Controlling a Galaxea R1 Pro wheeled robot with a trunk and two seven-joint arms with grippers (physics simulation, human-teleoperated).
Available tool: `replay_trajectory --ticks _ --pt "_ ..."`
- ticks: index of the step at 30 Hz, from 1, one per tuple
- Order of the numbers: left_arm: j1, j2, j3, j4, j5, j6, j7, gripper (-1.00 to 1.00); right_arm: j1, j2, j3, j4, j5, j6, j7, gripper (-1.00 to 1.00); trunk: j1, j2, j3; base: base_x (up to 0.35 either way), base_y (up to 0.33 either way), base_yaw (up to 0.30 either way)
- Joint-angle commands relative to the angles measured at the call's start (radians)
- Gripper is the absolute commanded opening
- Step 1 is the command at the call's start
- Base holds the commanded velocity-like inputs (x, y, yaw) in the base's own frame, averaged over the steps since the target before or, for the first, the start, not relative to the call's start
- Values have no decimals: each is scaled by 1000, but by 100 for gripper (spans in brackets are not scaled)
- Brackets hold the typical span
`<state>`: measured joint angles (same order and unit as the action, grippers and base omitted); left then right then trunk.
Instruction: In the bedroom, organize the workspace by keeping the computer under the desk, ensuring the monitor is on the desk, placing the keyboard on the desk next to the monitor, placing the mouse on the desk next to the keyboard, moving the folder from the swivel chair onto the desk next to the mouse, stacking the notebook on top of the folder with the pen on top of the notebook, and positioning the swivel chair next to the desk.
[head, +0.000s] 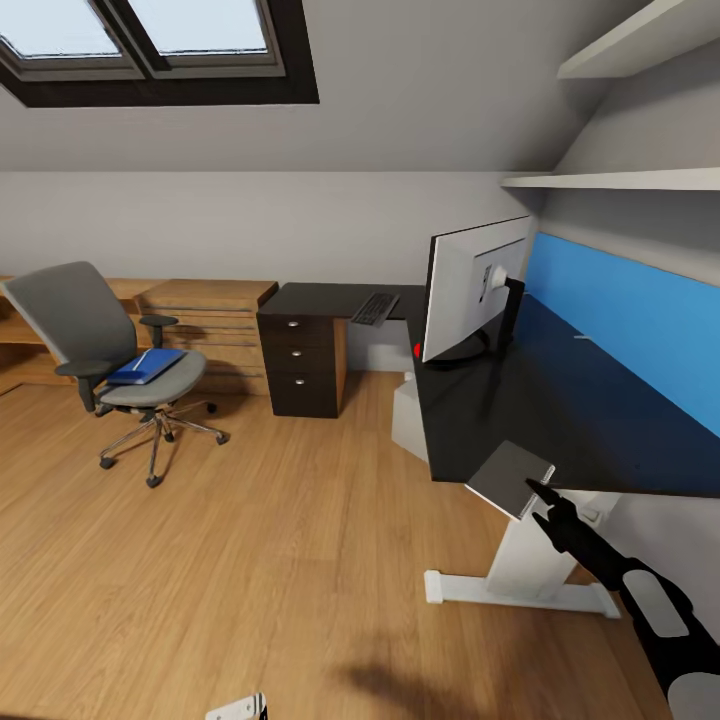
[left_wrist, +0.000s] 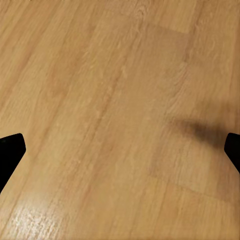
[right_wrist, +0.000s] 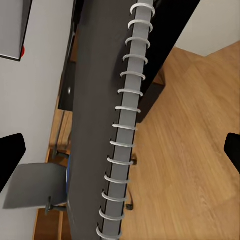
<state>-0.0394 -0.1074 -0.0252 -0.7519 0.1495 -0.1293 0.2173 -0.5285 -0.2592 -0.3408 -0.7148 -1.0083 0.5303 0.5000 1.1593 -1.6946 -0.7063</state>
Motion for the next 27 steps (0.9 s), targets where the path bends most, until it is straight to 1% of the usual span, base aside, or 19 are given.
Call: replay_trajectory --ticks 1,5,27 --pt "0 0 -3 0 10 -4 4 100 -1 1 -3 0 -5 8 0 100 0 0 -1 0 0 0" --pt "0 0 -3 0 10 -4 4 100 -1 10 -2 0 -4 8 0 100 0 0 -1 0 0 0" --pt "0 0 -4 0 10 -4 4 100 -1 33 3 -2 -2 14 0 100 0 0 -1 0 0 0"
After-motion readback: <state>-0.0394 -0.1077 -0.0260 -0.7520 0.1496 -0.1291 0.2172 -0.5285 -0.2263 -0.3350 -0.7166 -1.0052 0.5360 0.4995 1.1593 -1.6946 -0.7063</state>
